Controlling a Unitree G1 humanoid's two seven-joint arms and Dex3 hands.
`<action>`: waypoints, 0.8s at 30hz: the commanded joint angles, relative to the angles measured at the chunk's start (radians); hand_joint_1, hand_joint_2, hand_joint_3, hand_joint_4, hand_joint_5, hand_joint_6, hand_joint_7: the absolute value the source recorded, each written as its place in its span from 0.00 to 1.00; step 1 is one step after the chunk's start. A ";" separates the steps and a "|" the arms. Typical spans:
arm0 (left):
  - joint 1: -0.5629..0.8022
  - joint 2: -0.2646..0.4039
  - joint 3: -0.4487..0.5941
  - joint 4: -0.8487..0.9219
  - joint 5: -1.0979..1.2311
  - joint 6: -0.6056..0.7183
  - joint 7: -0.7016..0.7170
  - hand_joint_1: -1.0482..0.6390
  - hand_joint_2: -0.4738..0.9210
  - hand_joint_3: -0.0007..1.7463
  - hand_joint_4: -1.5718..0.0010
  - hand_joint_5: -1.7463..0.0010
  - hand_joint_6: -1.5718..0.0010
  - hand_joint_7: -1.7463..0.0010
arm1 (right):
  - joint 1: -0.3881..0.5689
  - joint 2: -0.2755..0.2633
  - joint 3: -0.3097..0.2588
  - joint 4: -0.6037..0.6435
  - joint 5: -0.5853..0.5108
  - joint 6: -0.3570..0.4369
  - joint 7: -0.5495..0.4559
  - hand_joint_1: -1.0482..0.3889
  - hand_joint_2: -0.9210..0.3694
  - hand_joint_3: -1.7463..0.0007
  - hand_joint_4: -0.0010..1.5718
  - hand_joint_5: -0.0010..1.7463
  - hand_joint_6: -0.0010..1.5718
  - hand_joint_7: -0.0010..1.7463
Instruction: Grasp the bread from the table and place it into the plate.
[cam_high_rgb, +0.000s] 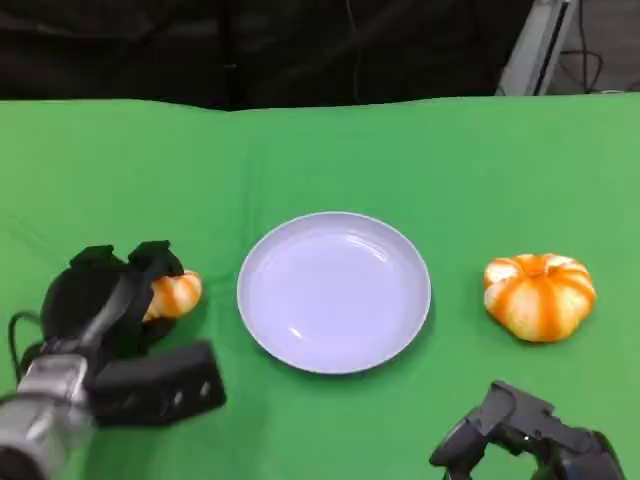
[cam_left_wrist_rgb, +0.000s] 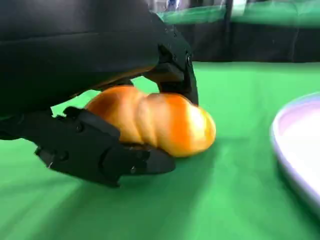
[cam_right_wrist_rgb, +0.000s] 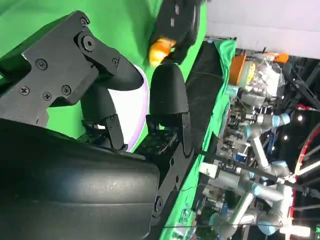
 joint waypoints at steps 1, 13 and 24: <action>0.067 0.034 0.042 -0.147 -0.003 -0.074 0.093 0.57 0.57 0.70 0.44 0.00 0.55 0.02 | -0.011 -0.001 -0.004 0.017 0.008 -0.001 -0.005 0.65 0.44 0.27 0.45 0.91 0.49 0.76; 0.115 0.041 0.096 -0.285 0.015 -0.101 0.101 0.58 0.50 0.79 0.43 0.00 0.55 0.00 | -0.023 0.002 -0.008 0.035 0.005 -0.013 -0.007 0.65 0.45 0.26 0.45 0.92 0.49 0.76; 0.116 0.039 0.103 -0.285 0.021 -0.102 0.098 0.58 0.49 0.79 0.43 0.00 0.55 0.00 | -0.024 0.001 -0.008 0.036 0.005 -0.013 -0.008 0.65 0.45 0.26 0.45 0.92 0.49 0.76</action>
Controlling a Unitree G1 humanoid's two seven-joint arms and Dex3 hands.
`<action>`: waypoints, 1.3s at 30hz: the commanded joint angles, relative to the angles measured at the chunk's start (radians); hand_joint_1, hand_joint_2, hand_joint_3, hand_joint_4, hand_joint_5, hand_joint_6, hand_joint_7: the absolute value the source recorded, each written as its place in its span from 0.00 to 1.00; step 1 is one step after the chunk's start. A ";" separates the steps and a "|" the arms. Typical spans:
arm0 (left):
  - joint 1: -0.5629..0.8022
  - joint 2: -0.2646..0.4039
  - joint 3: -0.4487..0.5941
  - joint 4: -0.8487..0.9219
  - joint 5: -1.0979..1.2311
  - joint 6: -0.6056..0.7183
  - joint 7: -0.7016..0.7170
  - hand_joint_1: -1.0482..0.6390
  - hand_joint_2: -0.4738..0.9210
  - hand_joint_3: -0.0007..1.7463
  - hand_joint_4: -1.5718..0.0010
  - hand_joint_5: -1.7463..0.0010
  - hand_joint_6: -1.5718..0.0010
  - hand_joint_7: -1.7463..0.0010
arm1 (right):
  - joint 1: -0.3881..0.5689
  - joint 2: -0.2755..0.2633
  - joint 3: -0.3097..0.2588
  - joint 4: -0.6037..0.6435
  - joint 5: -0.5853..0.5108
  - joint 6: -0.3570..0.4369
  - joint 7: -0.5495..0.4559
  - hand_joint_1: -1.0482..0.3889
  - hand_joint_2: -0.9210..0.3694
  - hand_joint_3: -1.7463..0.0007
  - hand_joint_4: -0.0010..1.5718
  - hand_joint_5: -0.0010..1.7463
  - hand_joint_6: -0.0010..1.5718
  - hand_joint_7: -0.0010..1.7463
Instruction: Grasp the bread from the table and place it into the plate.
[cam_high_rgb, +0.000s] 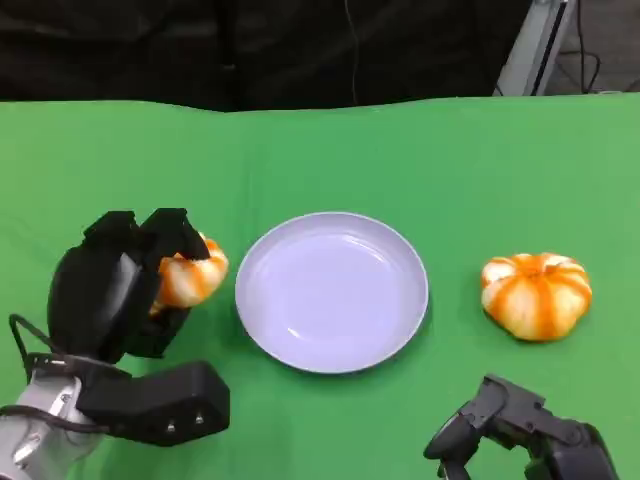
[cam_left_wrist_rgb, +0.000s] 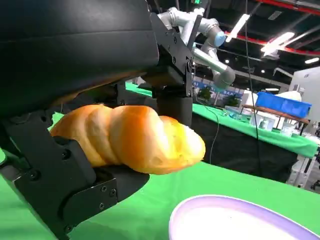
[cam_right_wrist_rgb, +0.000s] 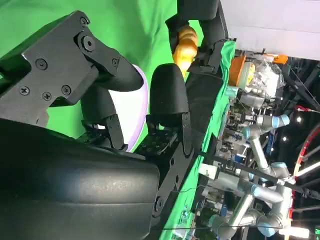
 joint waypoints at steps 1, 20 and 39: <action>0.009 0.020 0.023 -0.093 0.003 -0.023 -0.004 0.58 0.49 0.79 0.43 0.00 0.55 0.00 | 0.009 -0.006 -0.005 -0.003 0.008 -0.008 -0.005 0.65 0.45 0.26 0.45 0.92 0.49 0.76; 0.009 -0.046 0.063 -0.355 -0.028 -0.075 -0.194 0.55 0.43 0.96 0.38 0.00 0.51 0.02 | 0.014 -0.005 -0.002 -0.004 0.011 -0.009 -0.001 0.66 0.44 0.28 0.45 0.91 0.49 0.76; -0.153 -0.168 -0.050 -0.112 -0.004 -0.092 -0.349 0.55 0.52 0.83 0.41 0.00 0.53 0.02 | 0.025 -0.001 0.004 -0.022 0.004 0.000 -0.005 0.64 0.43 0.29 0.44 0.91 0.48 0.75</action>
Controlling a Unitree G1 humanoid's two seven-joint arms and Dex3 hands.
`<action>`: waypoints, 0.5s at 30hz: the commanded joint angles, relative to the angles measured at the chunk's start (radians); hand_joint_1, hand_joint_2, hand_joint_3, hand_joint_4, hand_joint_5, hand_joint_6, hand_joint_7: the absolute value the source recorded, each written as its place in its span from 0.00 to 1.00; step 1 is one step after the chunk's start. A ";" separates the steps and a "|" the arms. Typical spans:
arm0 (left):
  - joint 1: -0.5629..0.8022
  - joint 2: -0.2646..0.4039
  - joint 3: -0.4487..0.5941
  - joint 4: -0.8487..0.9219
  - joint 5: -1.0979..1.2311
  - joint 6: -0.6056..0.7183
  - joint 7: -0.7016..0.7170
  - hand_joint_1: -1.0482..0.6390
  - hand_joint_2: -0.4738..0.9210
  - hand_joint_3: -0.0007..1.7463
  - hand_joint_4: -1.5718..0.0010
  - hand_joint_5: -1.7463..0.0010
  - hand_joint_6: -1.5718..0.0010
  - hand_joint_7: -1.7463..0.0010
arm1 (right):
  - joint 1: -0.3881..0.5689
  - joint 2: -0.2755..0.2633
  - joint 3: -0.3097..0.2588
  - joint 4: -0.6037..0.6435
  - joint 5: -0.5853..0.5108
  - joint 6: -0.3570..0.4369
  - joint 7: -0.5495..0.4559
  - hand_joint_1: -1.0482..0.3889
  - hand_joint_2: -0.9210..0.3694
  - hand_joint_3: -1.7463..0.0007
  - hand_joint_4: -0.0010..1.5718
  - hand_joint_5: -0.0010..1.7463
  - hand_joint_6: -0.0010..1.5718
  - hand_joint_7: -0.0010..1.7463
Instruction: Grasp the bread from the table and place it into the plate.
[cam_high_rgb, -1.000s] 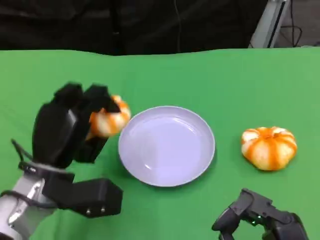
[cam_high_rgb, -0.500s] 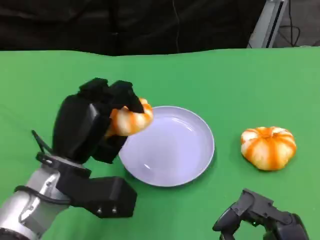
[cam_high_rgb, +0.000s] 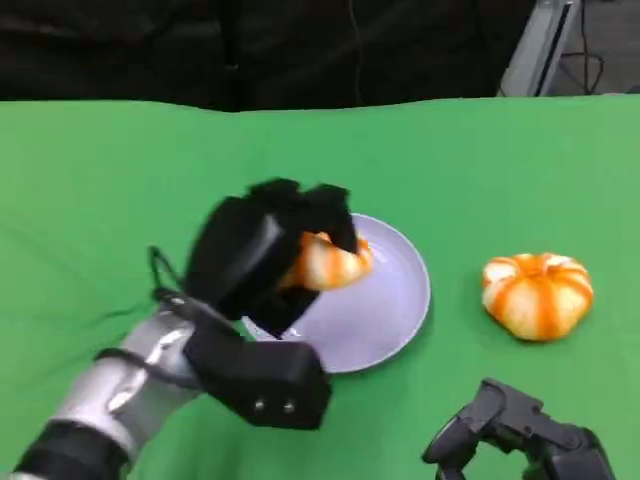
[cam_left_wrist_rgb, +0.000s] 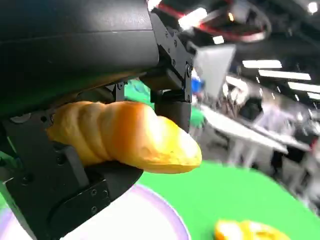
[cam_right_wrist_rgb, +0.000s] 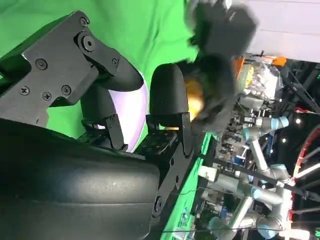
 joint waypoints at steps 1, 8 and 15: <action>-0.033 0.008 -0.002 0.033 0.001 -0.003 -0.009 0.55 0.53 0.83 0.41 0.00 0.53 0.02 | 0.008 -0.004 -0.003 -0.016 0.004 0.000 -0.005 0.64 0.43 0.29 0.44 0.91 0.48 0.75; -0.036 0.008 -0.004 0.040 0.001 -0.006 -0.006 0.55 0.53 0.82 0.41 0.00 0.53 0.02 | 0.008 -0.004 -0.003 -0.016 0.004 0.001 -0.005 0.64 0.43 0.29 0.44 0.91 0.49 0.75; -0.052 0.049 -0.057 -0.134 0.041 0.309 -0.467 0.09 0.99 0.22 0.99 0.98 0.99 0.98 | 0.016 0.004 0.005 -0.018 -0.011 -0.001 -0.014 0.65 0.43 0.28 0.45 0.91 0.48 0.75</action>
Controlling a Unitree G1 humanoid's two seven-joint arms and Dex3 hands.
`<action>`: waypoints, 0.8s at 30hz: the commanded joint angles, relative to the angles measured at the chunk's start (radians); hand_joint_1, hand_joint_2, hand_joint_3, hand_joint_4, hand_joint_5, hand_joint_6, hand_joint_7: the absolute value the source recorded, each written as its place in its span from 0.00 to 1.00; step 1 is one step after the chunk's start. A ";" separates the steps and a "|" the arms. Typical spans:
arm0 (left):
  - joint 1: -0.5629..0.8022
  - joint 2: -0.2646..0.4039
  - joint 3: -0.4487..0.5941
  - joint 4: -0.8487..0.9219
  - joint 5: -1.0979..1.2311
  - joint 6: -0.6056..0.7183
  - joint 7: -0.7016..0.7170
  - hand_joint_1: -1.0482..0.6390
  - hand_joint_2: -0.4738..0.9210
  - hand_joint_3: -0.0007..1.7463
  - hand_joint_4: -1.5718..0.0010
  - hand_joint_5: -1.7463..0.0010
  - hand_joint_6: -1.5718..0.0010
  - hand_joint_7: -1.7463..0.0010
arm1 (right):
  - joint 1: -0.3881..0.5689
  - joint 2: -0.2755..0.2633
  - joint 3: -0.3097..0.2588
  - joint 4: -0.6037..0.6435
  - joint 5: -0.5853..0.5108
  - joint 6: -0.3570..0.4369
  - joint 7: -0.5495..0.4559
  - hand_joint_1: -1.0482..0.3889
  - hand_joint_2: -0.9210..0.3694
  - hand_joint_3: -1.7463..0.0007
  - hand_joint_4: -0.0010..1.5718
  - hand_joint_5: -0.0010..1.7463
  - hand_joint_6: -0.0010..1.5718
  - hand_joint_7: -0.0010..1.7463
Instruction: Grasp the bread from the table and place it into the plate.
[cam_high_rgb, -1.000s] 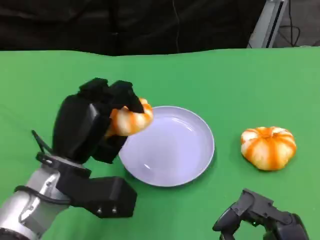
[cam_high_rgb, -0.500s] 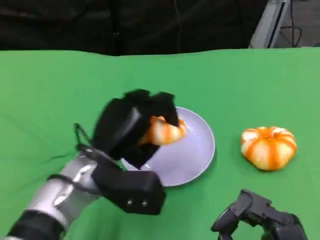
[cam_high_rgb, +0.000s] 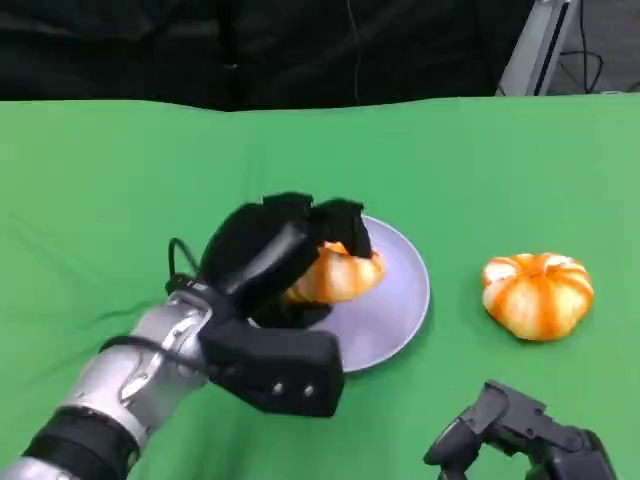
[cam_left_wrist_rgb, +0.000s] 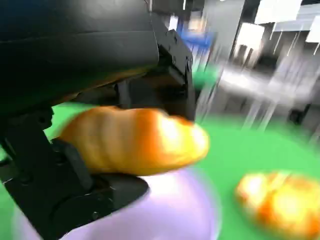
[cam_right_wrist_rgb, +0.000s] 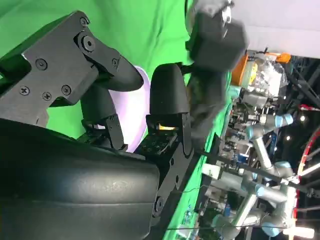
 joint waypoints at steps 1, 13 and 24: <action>-0.015 0.040 -0.008 -0.121 0.003 0.134 -0.208 0.08 0.99 0.21 0.99 0.99 0.99 0.99 | 0.015 0.002 0.004 -0.019 0.002 0.001 -0.011 0.65 0.43 0.28 0.44 0.91 0.48 0.75; -0.006 0.074 -0.001 -0.225 -0.030 0.208 -0.371 0.05 1.00 0.20 1.00 1.00 1.00 1.00 | 0.018 -0.008 -0.005 -0.031 -0.001 -0.003 -0.010 0.65 0.43 0.28 0.44 0.91 0.48 0.75; 0.119 0.162 0.116 -0.498 -0.201 0.200 -0.480 0.20 1.00 0.17 0.92 0.96 0.92 0.97 | 0.015 0.001 0.007 -0.040 0.000 0.017 -0.010 0.64 0.43 0.28 0.44 0.92 0.48 0.76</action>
